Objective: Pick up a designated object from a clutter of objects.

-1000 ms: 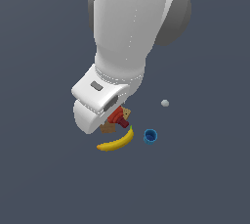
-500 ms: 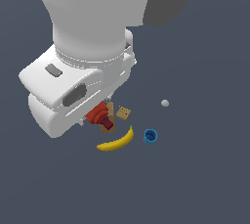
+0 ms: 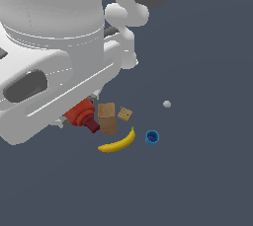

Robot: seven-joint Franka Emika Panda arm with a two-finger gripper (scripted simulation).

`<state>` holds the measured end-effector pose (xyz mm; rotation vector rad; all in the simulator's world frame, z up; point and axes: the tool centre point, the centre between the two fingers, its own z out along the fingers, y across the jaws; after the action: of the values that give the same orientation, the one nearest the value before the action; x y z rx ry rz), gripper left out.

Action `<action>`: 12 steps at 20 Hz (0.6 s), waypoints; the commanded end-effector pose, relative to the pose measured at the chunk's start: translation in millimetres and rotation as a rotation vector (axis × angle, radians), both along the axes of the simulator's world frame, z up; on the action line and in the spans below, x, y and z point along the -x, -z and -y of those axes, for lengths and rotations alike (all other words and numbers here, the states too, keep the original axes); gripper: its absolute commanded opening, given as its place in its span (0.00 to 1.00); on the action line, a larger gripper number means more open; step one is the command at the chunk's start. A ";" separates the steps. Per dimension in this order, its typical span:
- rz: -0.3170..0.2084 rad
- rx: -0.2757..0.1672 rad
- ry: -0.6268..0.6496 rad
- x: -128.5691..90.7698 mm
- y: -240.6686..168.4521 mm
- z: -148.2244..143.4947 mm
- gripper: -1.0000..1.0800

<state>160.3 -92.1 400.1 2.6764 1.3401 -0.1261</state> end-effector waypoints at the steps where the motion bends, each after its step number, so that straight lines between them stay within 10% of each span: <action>1: 0.004 0.001 0.000 -3.5 -8.7 3.6 0.00; 12: 0.005 0.001 0.000 -10.2 -19.2 10.4 0.00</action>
<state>170.0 -102.0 415.6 2.6761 1.3400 -0.1268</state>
